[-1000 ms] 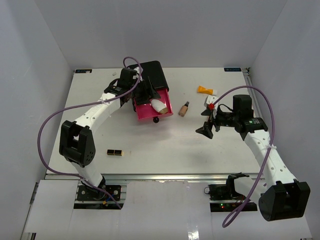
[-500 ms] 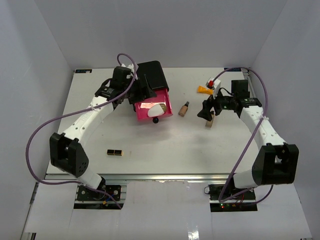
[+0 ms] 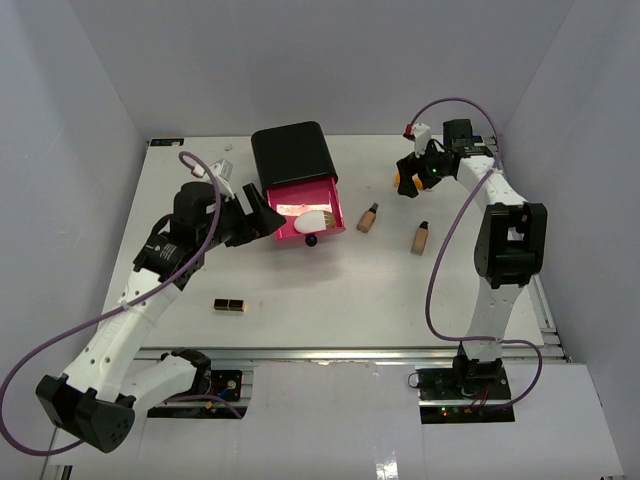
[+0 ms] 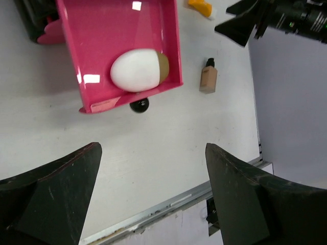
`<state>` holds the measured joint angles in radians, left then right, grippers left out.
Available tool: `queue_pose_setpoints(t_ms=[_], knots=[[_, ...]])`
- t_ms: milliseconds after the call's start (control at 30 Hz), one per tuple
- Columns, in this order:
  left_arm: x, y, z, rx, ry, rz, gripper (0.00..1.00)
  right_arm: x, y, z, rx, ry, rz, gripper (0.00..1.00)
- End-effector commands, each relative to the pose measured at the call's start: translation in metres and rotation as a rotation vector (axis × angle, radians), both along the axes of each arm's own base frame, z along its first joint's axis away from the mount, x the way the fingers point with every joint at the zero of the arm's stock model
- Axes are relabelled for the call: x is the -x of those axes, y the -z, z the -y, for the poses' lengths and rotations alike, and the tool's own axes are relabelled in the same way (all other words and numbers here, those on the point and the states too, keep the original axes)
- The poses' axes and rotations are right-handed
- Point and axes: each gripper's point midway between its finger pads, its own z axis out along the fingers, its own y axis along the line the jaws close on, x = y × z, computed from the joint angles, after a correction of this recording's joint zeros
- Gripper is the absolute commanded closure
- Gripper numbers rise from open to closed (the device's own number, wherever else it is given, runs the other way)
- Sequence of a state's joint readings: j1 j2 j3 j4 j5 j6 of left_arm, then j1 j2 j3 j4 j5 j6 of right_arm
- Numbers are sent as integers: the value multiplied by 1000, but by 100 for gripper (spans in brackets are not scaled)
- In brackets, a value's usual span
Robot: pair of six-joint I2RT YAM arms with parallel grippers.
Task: Organize the makeup
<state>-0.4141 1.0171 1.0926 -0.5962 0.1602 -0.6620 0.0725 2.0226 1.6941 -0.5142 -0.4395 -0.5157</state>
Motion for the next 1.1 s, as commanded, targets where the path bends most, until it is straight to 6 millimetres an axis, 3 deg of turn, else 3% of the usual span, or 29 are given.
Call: queue_pose_setpoints(t_ms=[0,133,233,367,600,800,1067], knots=[[16,10,-14,45,-89,-44,6,-49,-6,15,91,5,107,9],[27,17,-20,71,-122,-68,6,-71,16,25,172,-12,126,8],[31,19,-23,78,-138,-82,6,-91,16,29,207,-13,159,6],[33,20,-25,81,-150,-95,6,-99,22,26,214,-33,160,4],[36,20,-27,87,-162,-103,6,-89,33,21,228,-66,108,0],[34,22,-25,82,-153,-108,6,-74,44,17,219,-100,48,6],[36,22,-24,92,-150,-111,6,-72,65,12,301,-86,7,12]])
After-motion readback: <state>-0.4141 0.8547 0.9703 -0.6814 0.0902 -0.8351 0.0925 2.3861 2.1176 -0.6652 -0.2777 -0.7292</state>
